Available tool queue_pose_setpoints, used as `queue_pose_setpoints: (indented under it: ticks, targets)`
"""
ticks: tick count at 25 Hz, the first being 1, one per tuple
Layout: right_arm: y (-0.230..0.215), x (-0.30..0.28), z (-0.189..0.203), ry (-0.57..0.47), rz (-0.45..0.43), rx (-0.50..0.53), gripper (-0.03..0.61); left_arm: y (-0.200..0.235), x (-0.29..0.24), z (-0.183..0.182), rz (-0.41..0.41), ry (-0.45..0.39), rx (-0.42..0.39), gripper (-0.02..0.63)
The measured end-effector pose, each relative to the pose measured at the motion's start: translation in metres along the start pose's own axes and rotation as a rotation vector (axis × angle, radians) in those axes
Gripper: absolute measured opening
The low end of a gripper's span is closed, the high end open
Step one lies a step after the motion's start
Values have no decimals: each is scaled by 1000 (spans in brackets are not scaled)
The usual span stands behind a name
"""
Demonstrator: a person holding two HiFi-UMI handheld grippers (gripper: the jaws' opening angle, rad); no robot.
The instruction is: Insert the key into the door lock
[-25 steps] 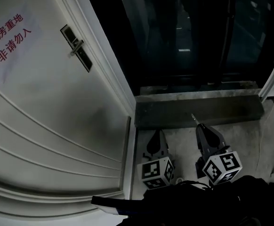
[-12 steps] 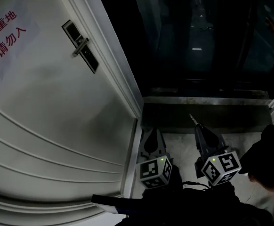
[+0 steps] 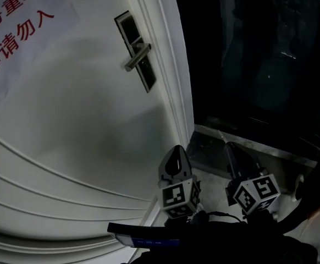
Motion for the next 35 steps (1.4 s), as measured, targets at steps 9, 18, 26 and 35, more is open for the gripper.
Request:
queue_pose_setpoints:
  ticks: [9, 18, 26, 35]
  targets:
    - [45, -109, 16, 69, -260, 14, 12, 86, -19, -11, -242, -45, -8, 1]
    - [99, -171, 40, 108, -487, 21, 13, 143, -2, -10, -414, -57, -10, 2]
    - [110, -218, 42, 125, -669, 35, 12, 158, -17, -12, -573, -107, -17, 2]
    - [80, -269, 24, 146, -848, 58, 12, 138, -67, -26, -704, -176, -30, 2]
Point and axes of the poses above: the fingertips, and each gripper's own axes: x backward along the fingers, y to its left, z out of its underside, the point moved 6 cm from there along x, backward along the fingers, and after that the axes turned 2 degrees about -y, right-handed, at the moved point
